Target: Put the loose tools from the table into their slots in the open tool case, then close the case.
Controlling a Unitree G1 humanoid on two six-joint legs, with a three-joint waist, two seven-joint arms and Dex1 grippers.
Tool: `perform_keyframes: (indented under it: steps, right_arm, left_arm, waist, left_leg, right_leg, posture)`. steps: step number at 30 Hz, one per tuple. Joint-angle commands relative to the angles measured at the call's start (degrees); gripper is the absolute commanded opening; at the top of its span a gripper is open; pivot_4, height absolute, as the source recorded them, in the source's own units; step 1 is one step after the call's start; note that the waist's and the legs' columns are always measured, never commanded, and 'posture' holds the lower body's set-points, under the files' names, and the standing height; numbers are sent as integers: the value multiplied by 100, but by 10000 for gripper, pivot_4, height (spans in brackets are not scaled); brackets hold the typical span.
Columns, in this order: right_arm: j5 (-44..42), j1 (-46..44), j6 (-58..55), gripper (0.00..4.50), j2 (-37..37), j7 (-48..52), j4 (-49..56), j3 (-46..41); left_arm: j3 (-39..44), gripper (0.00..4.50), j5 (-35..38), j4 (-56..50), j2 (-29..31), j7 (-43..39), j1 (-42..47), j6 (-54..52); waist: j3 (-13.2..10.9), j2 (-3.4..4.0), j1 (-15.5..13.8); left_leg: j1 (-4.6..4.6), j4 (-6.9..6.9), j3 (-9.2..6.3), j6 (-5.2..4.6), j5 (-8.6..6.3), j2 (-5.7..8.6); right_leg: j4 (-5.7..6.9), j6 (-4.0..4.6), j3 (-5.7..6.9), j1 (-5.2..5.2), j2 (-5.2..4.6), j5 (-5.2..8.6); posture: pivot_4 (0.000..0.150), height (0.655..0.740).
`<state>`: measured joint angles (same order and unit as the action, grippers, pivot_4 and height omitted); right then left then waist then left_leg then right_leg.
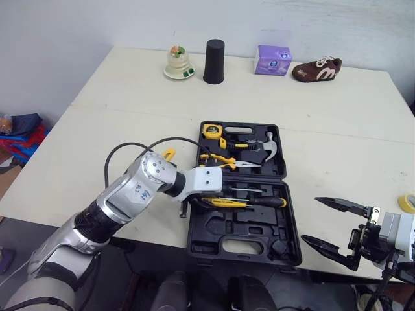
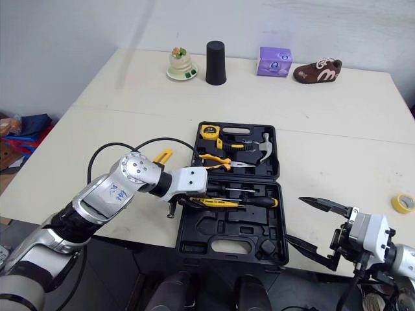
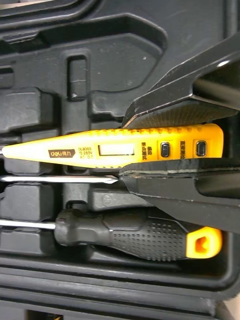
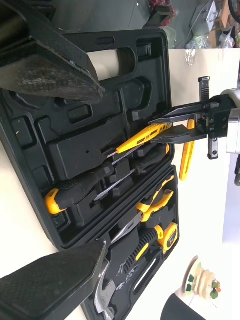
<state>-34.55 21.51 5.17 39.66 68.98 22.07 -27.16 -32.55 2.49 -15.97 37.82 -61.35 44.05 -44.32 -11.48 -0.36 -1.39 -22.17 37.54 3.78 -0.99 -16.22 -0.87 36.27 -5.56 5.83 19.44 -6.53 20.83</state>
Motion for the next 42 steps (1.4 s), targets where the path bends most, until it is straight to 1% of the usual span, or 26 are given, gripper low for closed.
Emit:
perform_keyframes:
  steps: [1,5,12,18,20,22,24,27,29,32,35,39,42]
  right_arm:
    - [-48,29,124,45000,-72,-22,53,-21]
    - [-24,-11,89,45000,-85,-72,92,15]
    - [-58,-130,-258,45000,37,-416,473,74]
    - [-66,-195,-414,45000,77,-555,601,105]
    - [-46,-196,-423,45000,69,-564,601,121]
    - [-45,-201,-435,45000,73,-581,605,142]
    - [-47,-228,-453,45000,78,-603,606,170]
    - [-21,-254,-449,45000,49,-642,628,212]
    - [-15,-271,-450,45000,42,-661,630,230]
    - [-32,-330,-473,45000,110,-584,532,224]
    - [-75,-548,-596,45000,258,-566,416,158]
    - [-114,-682,-691,45000,419,-500,272,92]
    - [-136,-693,-702,45000,503,-367,98,16]
  left_arm:
    - [-101,5097,-98,-46,128,-123,-78,41]
    - [-165,5097,-57,-227,133,-180,-159,-44]
    - [-183,5097,-185,-6,24,-100,-142,57]
    - [-224,5097,-171,7,-22,-160,-184,99]
    - [-174,15471,-119,14,-66,-170,-203,186]
    - [-98,23061,-84,42,-104,-169,-209,298]
    - [22,31564,-14,70,-63,-287,-201,534]
    - [266,31564,124,138,-25,-427,-264,908]
    - [480,31564,232,230,-101,-386,-311,1108]
    - [887,31564,448,570,-388,-256,-388,1859]
    - [1362,31564,842,726,-690,-290,-579,2511]
    - [1768,31564,1258,751,-890,-415,-845,3007]
    - [1871,31564,1373,784,-1017,-374,-996,3234]
  waist:
    - [0,0,0]
    - [0,0,-2]
    - [1,1,-7]
    - [1,1,-10]
    - [1,1,-10]
    - [1,1,-10]
    - [1,2,-4]
    - [1,2,2]
    - [1,2,-3]
    - [1,2,-6]
    - [1,2,6]
    - [1,2,2]
    - [1,2,-2]
  left_leg:
    - [0,0,0,0,0,0]
    - [0,0,0,0,0,0]
    - [1,1,0,0,0,0]
    - [0,2,0,0,0,1]
    - [0,2,0,-1,0,1]
    - [0,2,0,-1,-1,1]
    - [0,0,-1,-1,-1,1]
    - [0,2,3,0,0,1]
    - [-1,5,1,0,0,0]
    - [-2,10,0,-1,-1,0]
    - [-5,13,0,-4,-2,1]
    - [-5,17,-3,-4,-2,0]
    - [-5,18,-3,-4,-2,0]
  right_leg:
    - [0,0,0,0,0,0]
    - [1,0,0,0,0,0]
    - [2,0,-1,0,-2,0]
    - [2,0,0,-1,-2,0]
    - [2,0,0,-1,-2,0]
    - [2,0,0,0,-2,0]
    - [2,0,1,0,-2,0]
    - [4,0,0,2,-1,0]
    - [10,0,0,4,-2,0]
    - [12,1,0,4,-3,0]
    - [13,0,2,4,-5,0]
    - [14,0,6,4,-5,0]
    - [15,0,7,3,-4,0]
  posture:
    - [1500,7341]
    - [1500,7341]
    - [1500,7341]
    - [1500,7341]
    - [1500,7341]
    - [1500,7341]
    - [1500,7341]
    - [1500,7341]
    - [1500,7341]
    - [1500,7341]
    - [1500,7341]
    - [1500,7341]
    - [1500,7341]
